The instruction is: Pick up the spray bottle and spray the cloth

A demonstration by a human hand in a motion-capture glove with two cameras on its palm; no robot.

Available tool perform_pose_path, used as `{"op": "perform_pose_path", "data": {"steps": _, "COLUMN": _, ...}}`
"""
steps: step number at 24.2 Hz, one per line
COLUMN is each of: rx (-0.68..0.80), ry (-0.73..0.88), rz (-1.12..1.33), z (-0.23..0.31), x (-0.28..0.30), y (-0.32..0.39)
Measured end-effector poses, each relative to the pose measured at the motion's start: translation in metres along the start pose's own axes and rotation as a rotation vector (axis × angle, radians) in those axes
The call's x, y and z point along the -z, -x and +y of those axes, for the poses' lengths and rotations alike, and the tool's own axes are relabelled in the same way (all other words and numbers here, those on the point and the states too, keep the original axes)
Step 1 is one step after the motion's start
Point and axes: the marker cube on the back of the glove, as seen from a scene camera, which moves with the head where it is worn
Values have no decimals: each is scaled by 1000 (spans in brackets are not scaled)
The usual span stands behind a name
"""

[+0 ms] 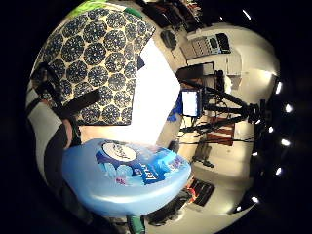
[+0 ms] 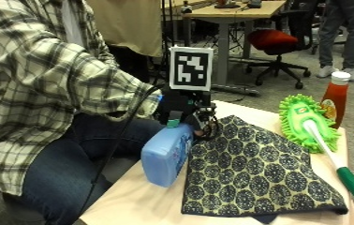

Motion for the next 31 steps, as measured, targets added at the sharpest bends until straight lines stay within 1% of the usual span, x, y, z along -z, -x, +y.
{"op": "perform_pose_path", "data": {"steps": 7, "rx": -99, "ry": -170, "rz": -380, "z": 3, "x": 32, "y": -15}}
{"op": "perform_pose_path", "data": {"steps": 14, "rx": -229, "ry": -326, "rz": -889, "z": 12, "x": 65, "y": -50}}
{"op": "perform_pose_path", "data": {"steps": 17, "rx": -257, "ry": -379, "rz": -1062, "z": 16, "x": 74, "y": -60}}
{"op": "perform_pose_path", "data": {"steps": 23, "rx": -248, "ry": -504, "rz": -1246, "z": 20, "x": 93, "y": -64}}
{"op": "perform_pose_path", "data": {"steps": 28, "rx": -171, "ry": -628, "rz": -1398, "z": 14, "x": 110, "y": -45}}
{"op": "perform_pose_path", "data": {"steps": 31, "rx": -129, "ry": -668, "rz": -1460, "z": 2, "x": 119, "y": -24}}
